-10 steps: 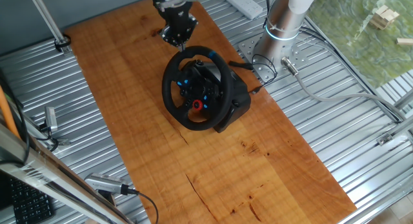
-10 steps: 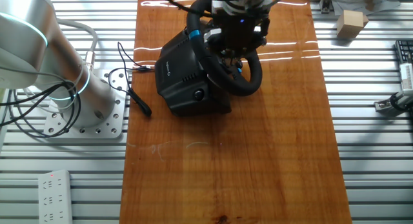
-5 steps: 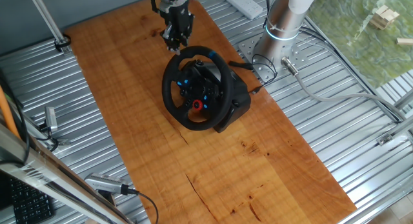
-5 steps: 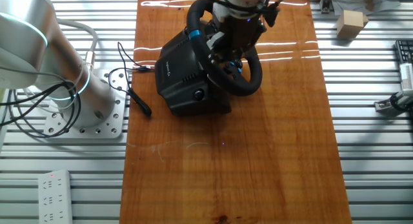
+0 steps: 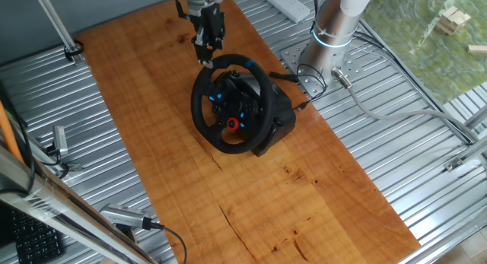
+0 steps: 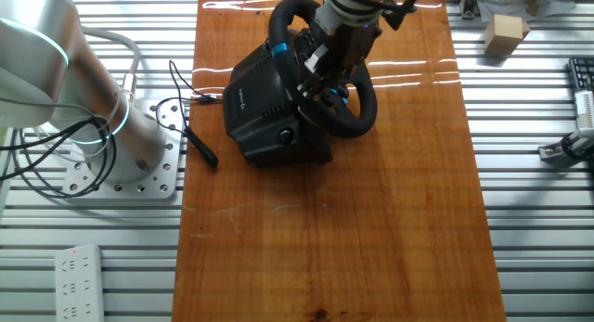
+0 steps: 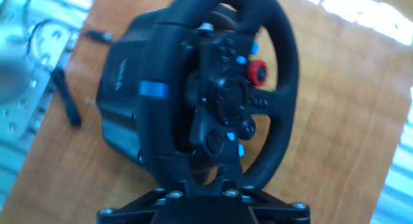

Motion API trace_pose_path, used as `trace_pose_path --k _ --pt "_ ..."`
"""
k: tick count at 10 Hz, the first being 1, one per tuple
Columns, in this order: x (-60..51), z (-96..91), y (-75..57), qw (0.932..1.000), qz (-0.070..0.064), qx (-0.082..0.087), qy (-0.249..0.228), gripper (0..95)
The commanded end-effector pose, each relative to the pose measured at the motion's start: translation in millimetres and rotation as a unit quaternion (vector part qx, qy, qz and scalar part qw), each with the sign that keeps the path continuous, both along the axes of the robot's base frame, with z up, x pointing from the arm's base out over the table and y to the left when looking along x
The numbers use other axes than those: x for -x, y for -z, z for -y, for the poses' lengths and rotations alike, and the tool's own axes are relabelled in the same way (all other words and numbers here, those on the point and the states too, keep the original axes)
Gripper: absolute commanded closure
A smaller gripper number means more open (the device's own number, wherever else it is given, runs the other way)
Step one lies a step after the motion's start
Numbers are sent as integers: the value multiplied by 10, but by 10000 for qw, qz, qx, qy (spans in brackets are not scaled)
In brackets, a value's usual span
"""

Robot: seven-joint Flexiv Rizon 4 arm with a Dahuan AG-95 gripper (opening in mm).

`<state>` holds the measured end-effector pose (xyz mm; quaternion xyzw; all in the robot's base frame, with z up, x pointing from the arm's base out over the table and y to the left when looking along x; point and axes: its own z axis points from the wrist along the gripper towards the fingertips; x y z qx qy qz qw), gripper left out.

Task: Rotate the steering wheel 90 degrees clockwise

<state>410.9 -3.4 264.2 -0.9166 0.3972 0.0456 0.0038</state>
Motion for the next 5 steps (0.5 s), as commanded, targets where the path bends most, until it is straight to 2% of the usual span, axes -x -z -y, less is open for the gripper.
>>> trace_pose_path --k 1,3,5 --pt "13 5 2 9997 -13 236 42 380" --pt "43 23 24 9996 -14 271 97 380" --pt "113 71 110 9997 -16 238 73 380"
